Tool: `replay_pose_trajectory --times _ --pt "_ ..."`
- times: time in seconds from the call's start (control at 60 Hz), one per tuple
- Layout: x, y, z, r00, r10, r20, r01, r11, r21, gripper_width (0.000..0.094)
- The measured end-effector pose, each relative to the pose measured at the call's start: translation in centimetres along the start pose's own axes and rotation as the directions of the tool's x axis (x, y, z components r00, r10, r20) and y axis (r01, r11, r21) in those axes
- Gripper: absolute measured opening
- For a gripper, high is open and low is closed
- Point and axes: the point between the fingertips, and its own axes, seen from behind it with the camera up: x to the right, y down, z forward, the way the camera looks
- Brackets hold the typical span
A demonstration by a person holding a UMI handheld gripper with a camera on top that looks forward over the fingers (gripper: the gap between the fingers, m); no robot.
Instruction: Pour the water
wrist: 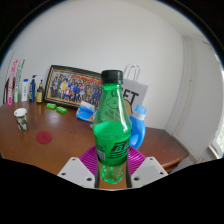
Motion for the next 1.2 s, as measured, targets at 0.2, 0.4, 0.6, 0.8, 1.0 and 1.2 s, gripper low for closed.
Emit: replay_pose_trajectory --times 0.2,0.4,0.6,0.8,1.0,1.2 --pt "-3.9 -9.4 0.4 0.952 -0.286 -0.107 0.289 0.957 0.01 0.0353" --pt "-12.3 -16.9 2.0 0.746 -0.639 -0.187 0.649 0.761 -0.01 0.035" --pt "-21.1 -18.9 4.7 0.365 -0.907 -0.21 0.921 0.385 -0.061 0.0353" --pt "-27.0 -17.8 7.2 -0.045 -0.981 -0.191 0.994 -0.026 -0.103 0.0349" --pt "-28.9 -16.4 8.2 -0.268 -0.95 -0.159 0.961 -0.251 -0.118 0.0355" --pt "-28.8 -17.1 7.7 -0.166 -0.975 -0.147 0.983 -0.152 -0.101 0.0352"
